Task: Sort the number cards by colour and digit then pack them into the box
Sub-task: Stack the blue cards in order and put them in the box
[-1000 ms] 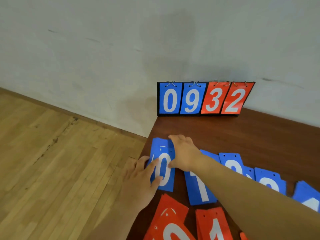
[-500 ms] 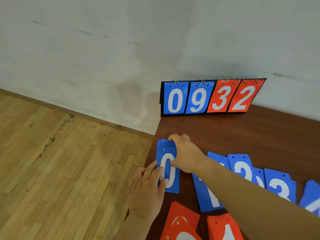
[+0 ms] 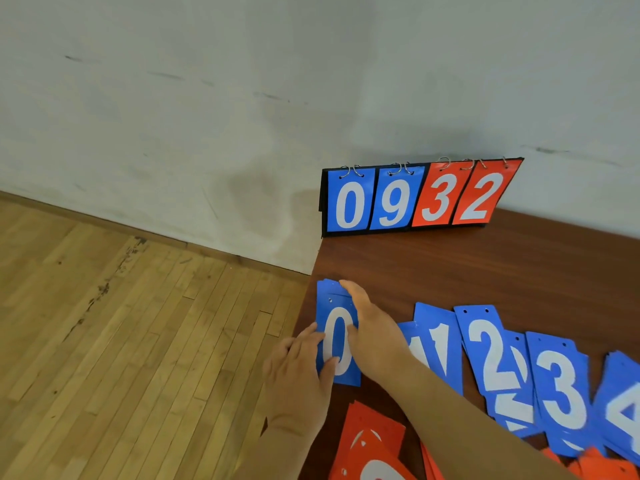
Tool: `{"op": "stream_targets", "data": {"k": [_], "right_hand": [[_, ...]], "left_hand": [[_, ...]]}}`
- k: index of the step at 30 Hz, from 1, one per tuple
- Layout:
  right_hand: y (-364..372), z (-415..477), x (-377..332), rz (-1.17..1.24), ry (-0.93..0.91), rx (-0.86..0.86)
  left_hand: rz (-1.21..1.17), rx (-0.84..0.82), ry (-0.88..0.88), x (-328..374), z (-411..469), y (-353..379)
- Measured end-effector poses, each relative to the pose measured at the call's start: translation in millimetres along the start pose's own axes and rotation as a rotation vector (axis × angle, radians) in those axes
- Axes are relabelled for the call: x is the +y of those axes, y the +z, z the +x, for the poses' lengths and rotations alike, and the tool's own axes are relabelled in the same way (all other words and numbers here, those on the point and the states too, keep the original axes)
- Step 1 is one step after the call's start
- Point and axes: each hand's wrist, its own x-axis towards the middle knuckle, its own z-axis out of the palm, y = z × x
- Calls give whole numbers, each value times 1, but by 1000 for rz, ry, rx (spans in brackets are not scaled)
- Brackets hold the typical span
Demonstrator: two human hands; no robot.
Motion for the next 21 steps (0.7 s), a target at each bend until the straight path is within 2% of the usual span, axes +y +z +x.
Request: {"op": "stream_targets", "data": {"k": [5, 12, 17, 21], "right_hand": [[-12, -10, -12, 73, -18, -33], [-76, -73, -24, 262, -8, -1], [-116, -136, -15, 412, 83, 108], [-142, -178, 4, 633, 154, 185]], "left_hand": [[-186, -109, -83, 9, 4, -23], [-561, -291, -108, 49, -12, -78], [-657, -302, -106, 104, -47, -120], [-800, -336, -148, 152, -70, -123]]}}
